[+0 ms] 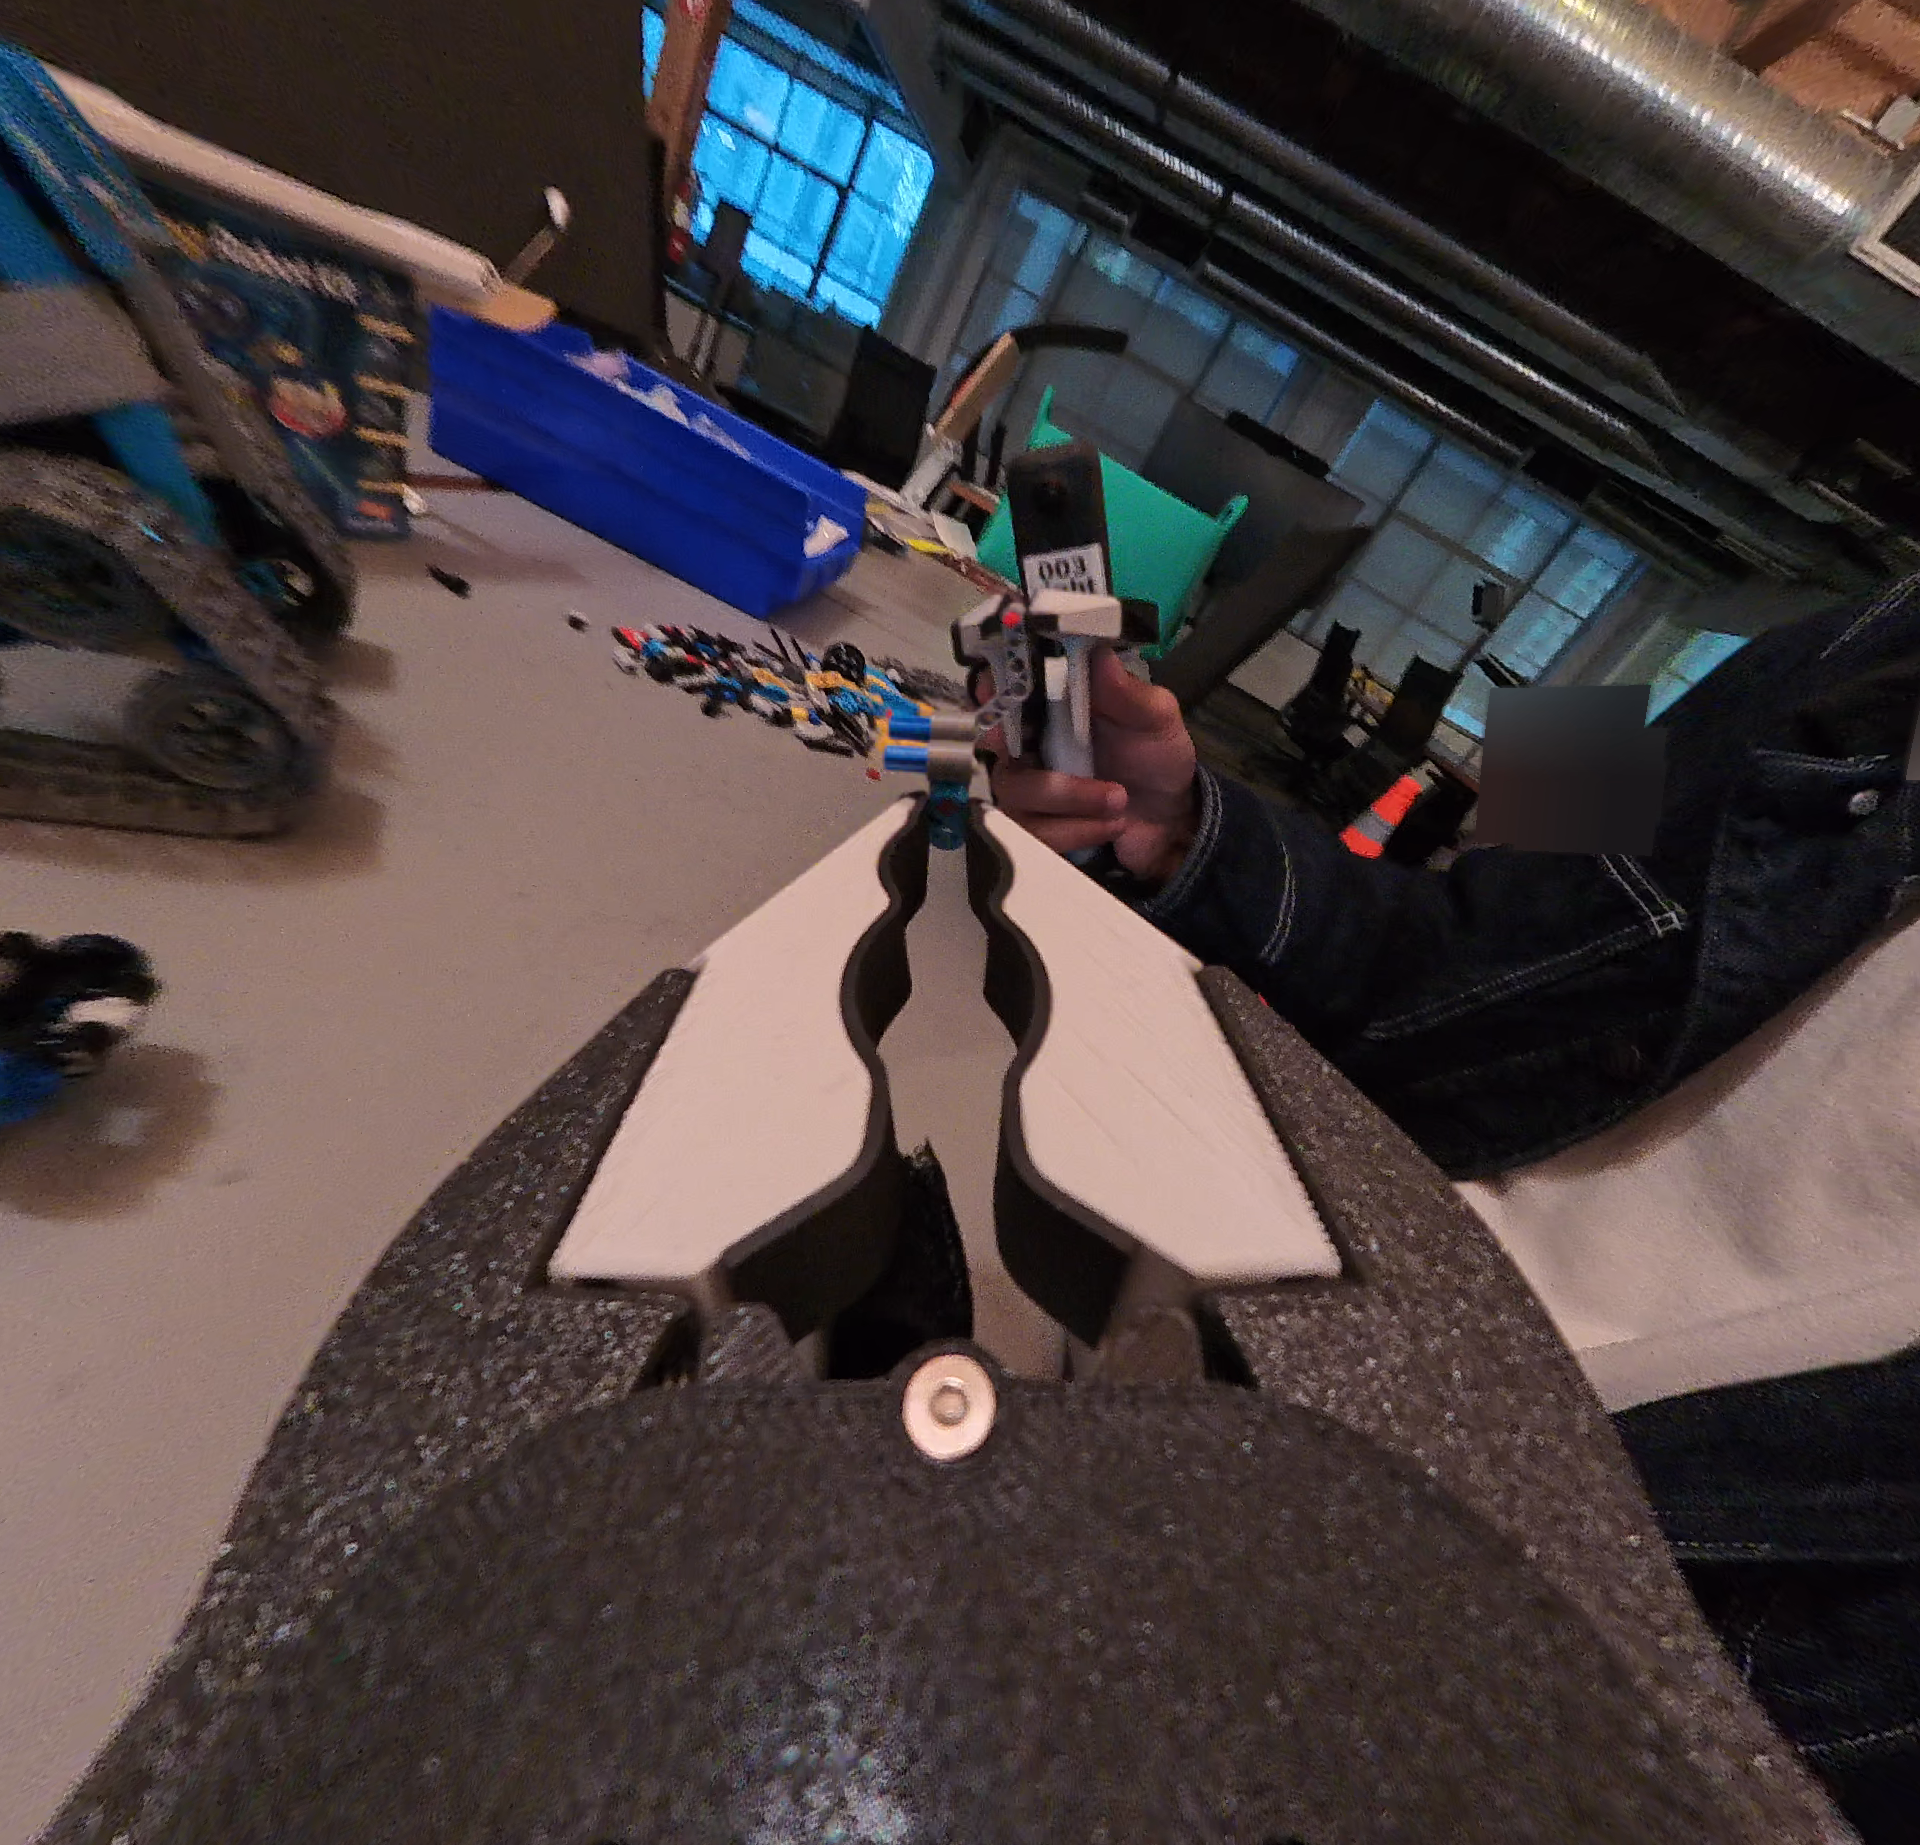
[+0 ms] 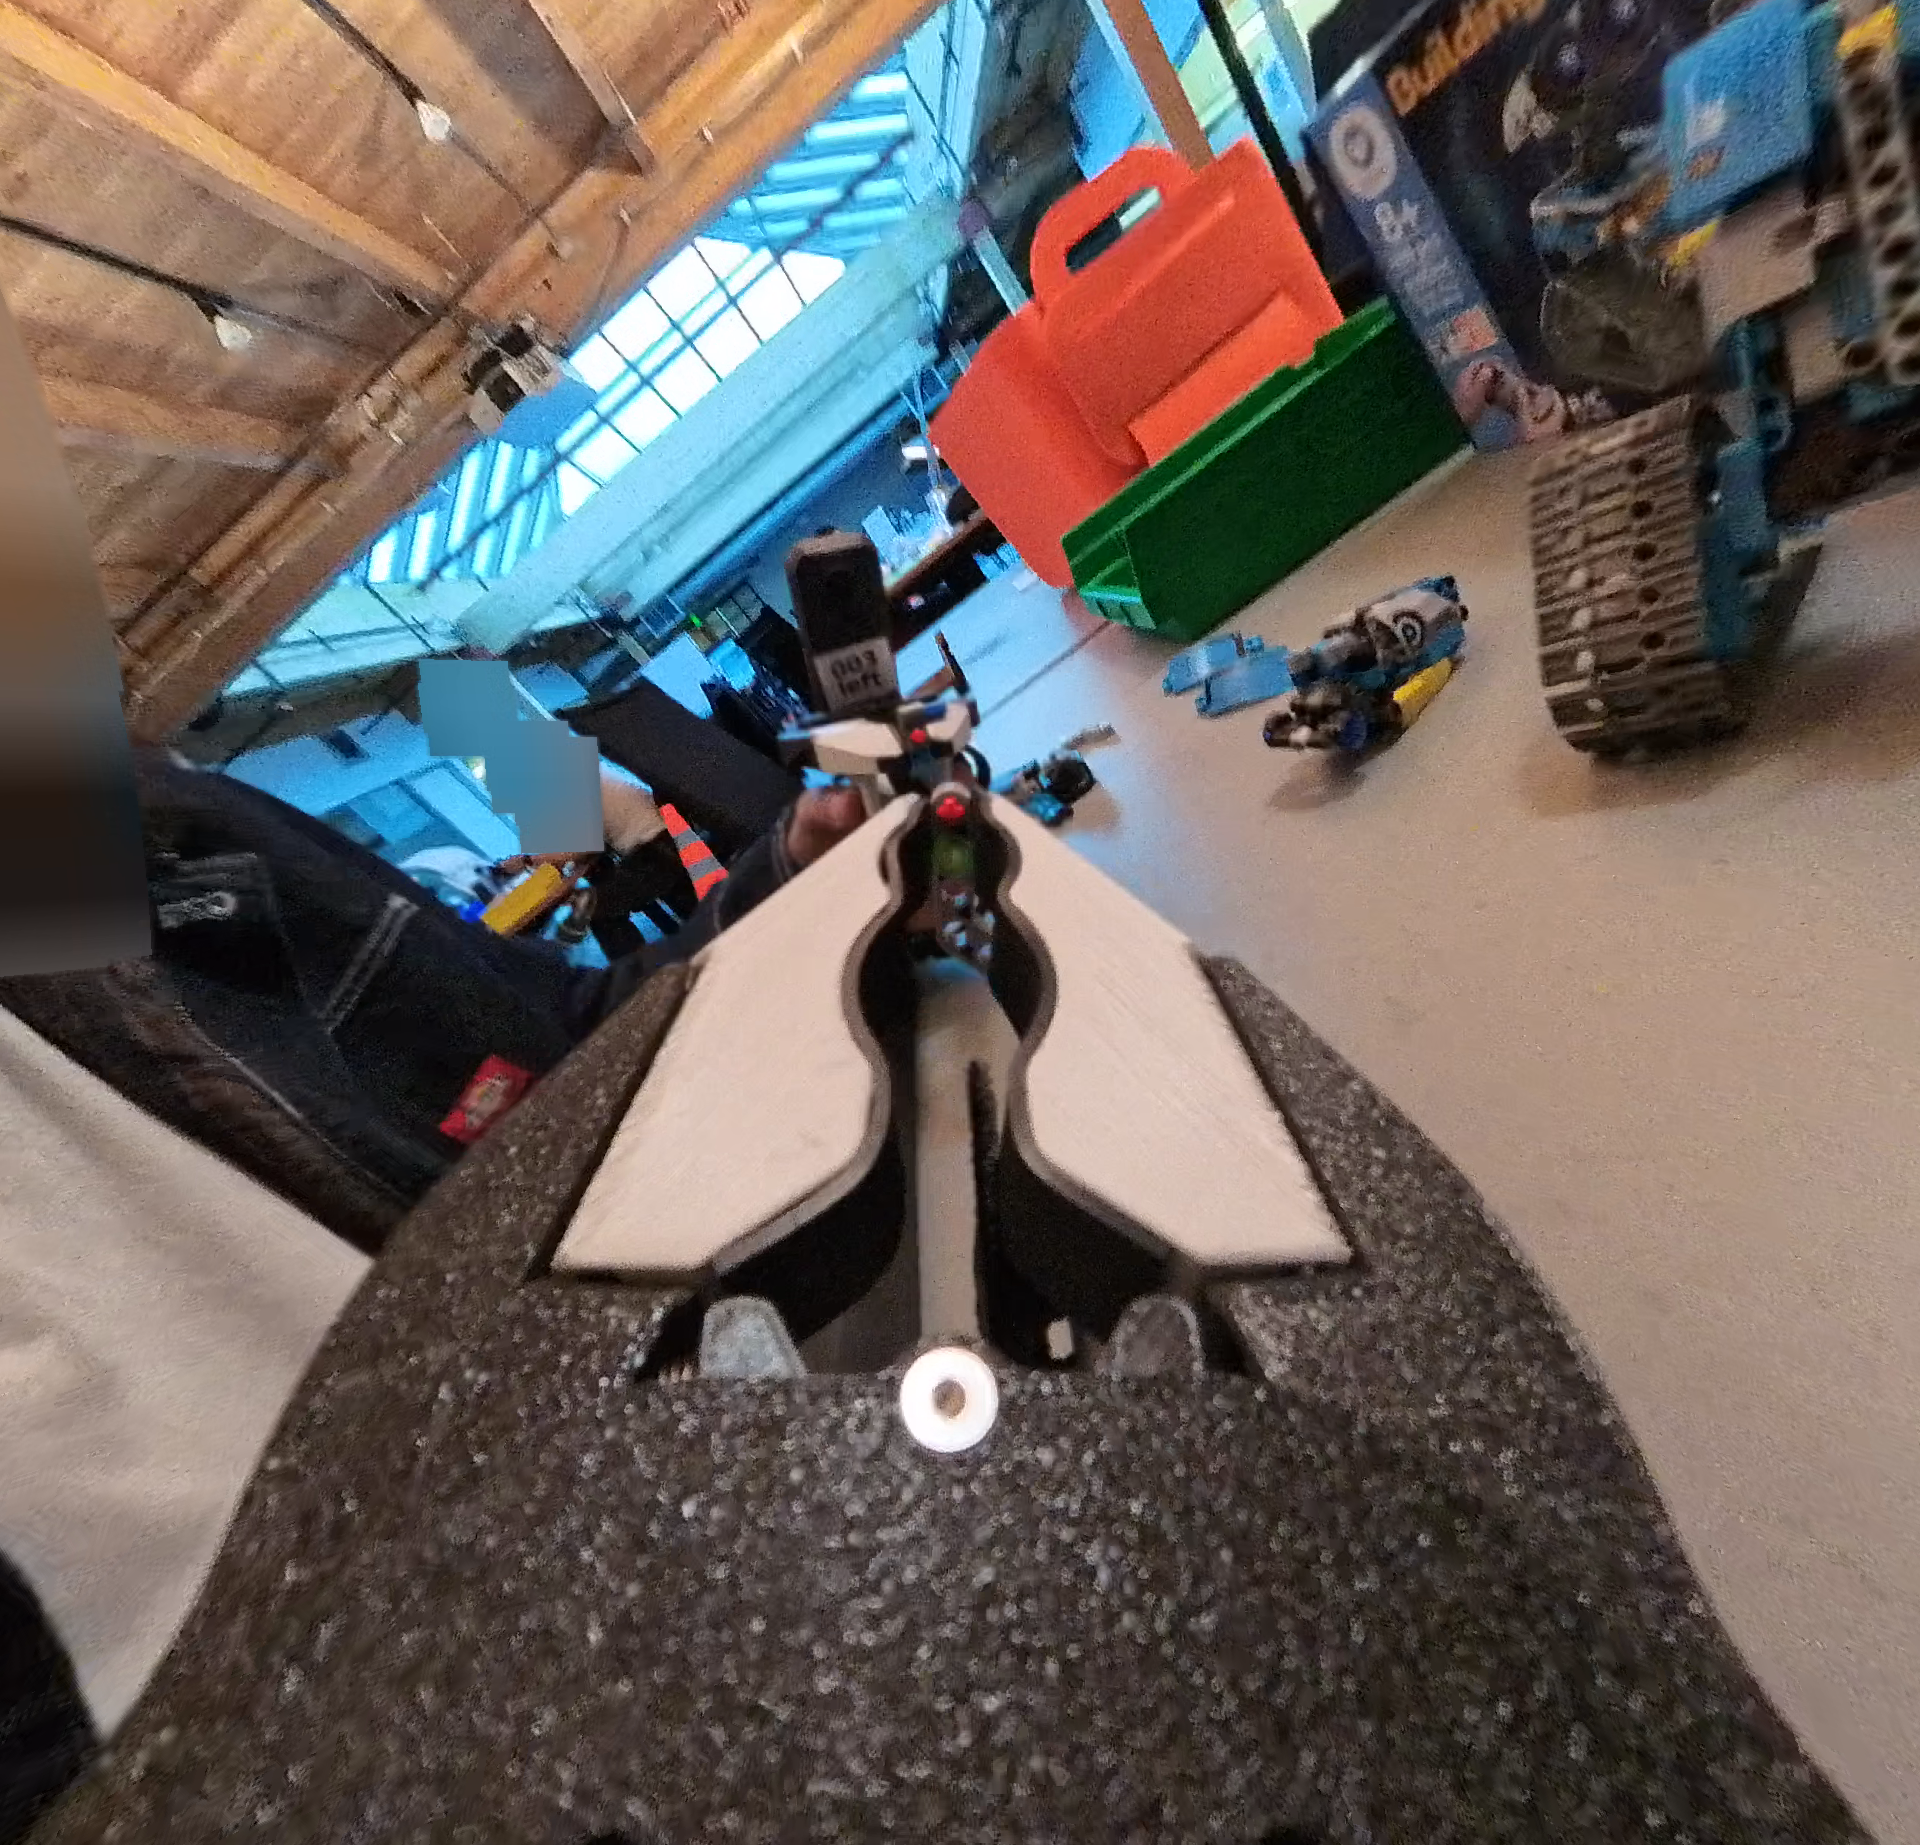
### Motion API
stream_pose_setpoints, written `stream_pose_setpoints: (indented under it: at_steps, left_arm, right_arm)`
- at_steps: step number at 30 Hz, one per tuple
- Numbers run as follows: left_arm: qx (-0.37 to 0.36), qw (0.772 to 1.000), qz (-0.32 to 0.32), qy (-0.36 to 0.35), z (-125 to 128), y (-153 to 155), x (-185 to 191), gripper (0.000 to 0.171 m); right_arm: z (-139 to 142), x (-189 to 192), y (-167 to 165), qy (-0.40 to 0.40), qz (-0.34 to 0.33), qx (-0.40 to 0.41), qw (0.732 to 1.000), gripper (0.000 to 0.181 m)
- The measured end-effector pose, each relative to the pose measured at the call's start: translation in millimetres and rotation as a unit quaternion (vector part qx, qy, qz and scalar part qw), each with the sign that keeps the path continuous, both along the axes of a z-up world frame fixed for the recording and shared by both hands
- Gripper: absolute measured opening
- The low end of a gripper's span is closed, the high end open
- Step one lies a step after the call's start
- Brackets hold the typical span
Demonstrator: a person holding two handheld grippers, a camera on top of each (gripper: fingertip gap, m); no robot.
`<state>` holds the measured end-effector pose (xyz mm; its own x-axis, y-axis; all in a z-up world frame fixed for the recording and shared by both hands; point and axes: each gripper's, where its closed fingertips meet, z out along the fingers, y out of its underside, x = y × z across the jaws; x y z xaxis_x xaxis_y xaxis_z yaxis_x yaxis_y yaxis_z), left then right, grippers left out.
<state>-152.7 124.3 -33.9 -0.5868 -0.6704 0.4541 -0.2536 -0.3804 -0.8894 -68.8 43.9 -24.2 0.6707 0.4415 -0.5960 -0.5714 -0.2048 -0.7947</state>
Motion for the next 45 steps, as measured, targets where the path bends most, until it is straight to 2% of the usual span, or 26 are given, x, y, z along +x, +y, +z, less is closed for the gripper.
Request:
stream_pose_setpoints:
  at_steps: [2, 4, 7, 8, 10, 14, 17, 21, 23, 28, 31, 35, 38, 41, 45]
  left_arm:
    - [0.004, 1.0, -0.015, 0.009, -3, -12, 2, 0.005]
    - [-0.003, 1.0, -0.02, 0.011, -3, -15, 2, 0.005]
    - [0.01, 0.999, -0.018, 0.026, -10, -19, 5, 0.005]
    - [0.021, 0.999, -0.016, 0.035, -15, -21, 7, 0.006]
    - [0.042, 0.998, -0.013, 0.047, -23, -25, 9, 0.006]
    - [0.042, 0.998, -0.018, 0.034, -18, -30, 8, 0.006]
    - [0.06, 0.998, -0.003, 0.036, -22, -29, 11, 0.006]
    - [0.144, 0.989, 0.009, 0.025, -32, -37, 13, 0.006]
    - [0.167, 0.986, 0.003, 0.018, -34, -43, 12, 0.006]
    - [0.211, 0.977, 0.009, -0.005, -35, -49, 12, 0.006]
    - [0.295, 0.954, 0.036, -0.029, -41, -48, 15, 0.006]
    - [0.446, 0.888, 0.092, -0.071, -50, -43, 22, 0.006]
    - [0.508, 0.847, 0.115, -0.103, -49, -44, 24, 0.006]
    - [0.527, 0.835, 0.106, -0.122, -49, -51, 23, 0.006]
    - [0.519, 0.839, 0.091, -0.138, -47, -58, 20, 0.006]
  right_arm:
    - [-31, -6, 13, -0.078, -0.012, -0.074, 0.994, 0.005]
    - [-58, 8, 20, -0.189, -0.079, -0.13, 0.97, 0.006]
    - [-71, 10, 22, -0.273, -0.098, -0.155, 0.944, 0.005]
    - [-82, 12, 23, -0.313, -0.101, -0.175, 0.928, 0.005]
    - [-100, 0, 22, -0.35, -0.065, -0.203, 0.912, 0.006]
    - [-116, -21, 21, -0.383, -0.014, -0.217, 0.898, 0.006]
    - [-110, -28, 23, -0.36, -0.004, -0.205, 0.91, 0.014]
    - [-65, -47, 29, -0.286, -0.001, -0.109, 0.952, 0.025]
    - [-51, -55, 29, -0.289, -0.001, -0.069, 0.955, 0.023]
    - [-44, -67, 27, -0.294, 0.014, -0.039, 0.955, 0.021]
    - [-42, -70, 25, -0.245, 0.039, -0.047, 0.968, 0.022]
    - [-44, -59, 32, -0.162, 0.027, -0.083, 0.983, 0.025]
    - [-44, -50, 37, -0.128, 0.005, -0.095, 0.987, 0.022]
    - [-41, -60, 35, -0.08, 0.043, -0.092, 0.992, 0.012]
    - [-37, -69, 30, -0.037, 0.087, -0.089, 0.992, 0.002]
